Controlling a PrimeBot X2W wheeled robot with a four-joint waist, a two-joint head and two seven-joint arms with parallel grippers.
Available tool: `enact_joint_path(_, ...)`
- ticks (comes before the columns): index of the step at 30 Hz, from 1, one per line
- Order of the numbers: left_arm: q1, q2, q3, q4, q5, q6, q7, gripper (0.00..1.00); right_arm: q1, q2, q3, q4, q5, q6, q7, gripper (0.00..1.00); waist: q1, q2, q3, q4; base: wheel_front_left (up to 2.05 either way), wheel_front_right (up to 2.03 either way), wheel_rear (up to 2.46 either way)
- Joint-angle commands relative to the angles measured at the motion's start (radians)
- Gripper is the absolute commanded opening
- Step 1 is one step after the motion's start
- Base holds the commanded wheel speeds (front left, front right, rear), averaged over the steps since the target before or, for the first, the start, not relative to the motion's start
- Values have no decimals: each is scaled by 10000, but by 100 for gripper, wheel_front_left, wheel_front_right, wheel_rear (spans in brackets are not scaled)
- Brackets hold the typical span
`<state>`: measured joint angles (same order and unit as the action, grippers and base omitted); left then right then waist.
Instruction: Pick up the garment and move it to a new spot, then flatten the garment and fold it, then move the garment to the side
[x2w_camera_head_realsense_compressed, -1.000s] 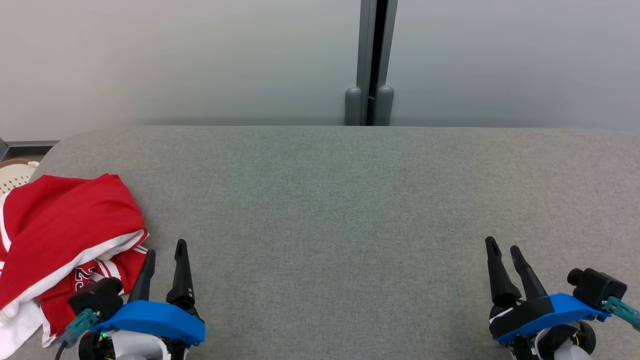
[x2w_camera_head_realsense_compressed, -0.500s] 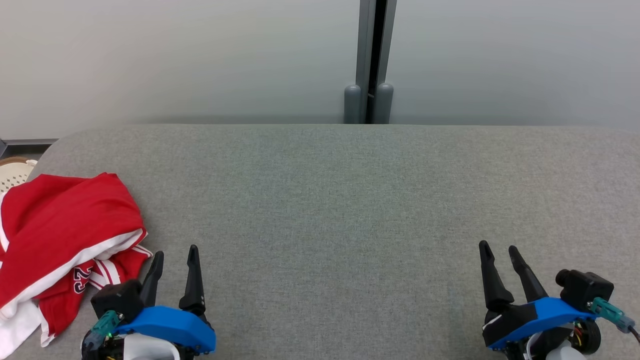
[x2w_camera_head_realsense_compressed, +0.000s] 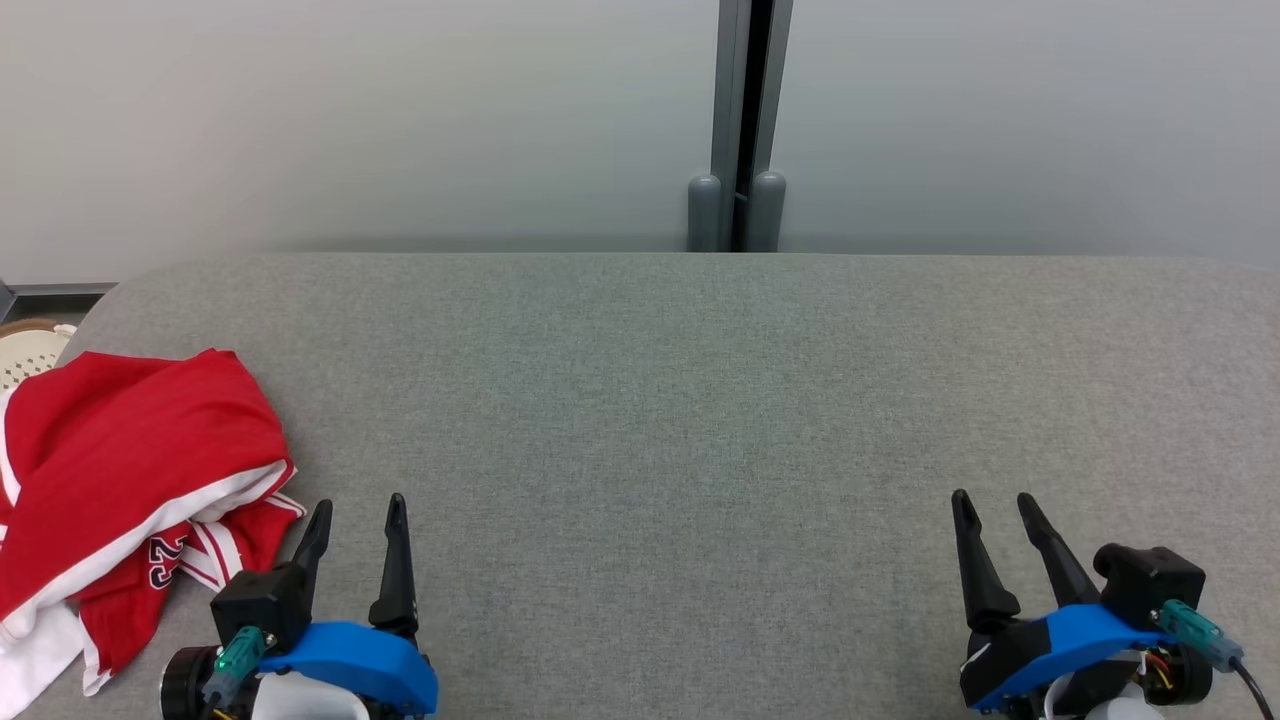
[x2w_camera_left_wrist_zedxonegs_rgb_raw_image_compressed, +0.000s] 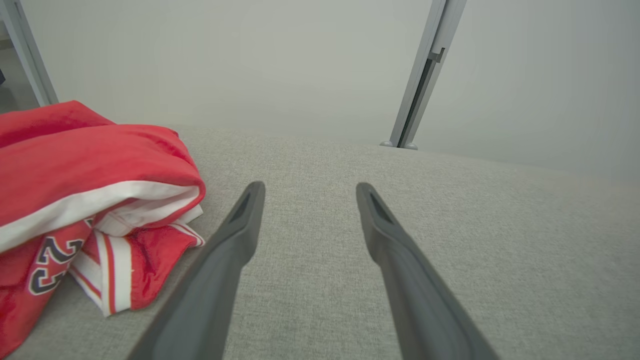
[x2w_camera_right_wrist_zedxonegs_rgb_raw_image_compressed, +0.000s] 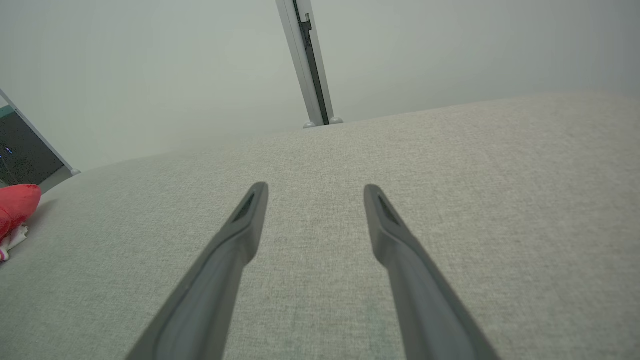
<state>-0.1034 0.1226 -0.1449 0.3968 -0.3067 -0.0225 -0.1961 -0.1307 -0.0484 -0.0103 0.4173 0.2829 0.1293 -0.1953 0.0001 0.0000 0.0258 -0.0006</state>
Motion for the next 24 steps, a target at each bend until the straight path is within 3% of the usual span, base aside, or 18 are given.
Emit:
enact_joint_path(1, 1, 56, -37, 15, 208, 33, -68, 100, 40, -17, -20, 14, -223, 20, -82, 100, -1, 0, -8, 1, 0, 0, 0)
enact_joint_path(24, 186, -233, 195, 183, 2051, 57, -549, 100, 46, -32, -180, 486, -1998, 15, -566, 100, -1, 0, 15, -11, 0, 0, 0)
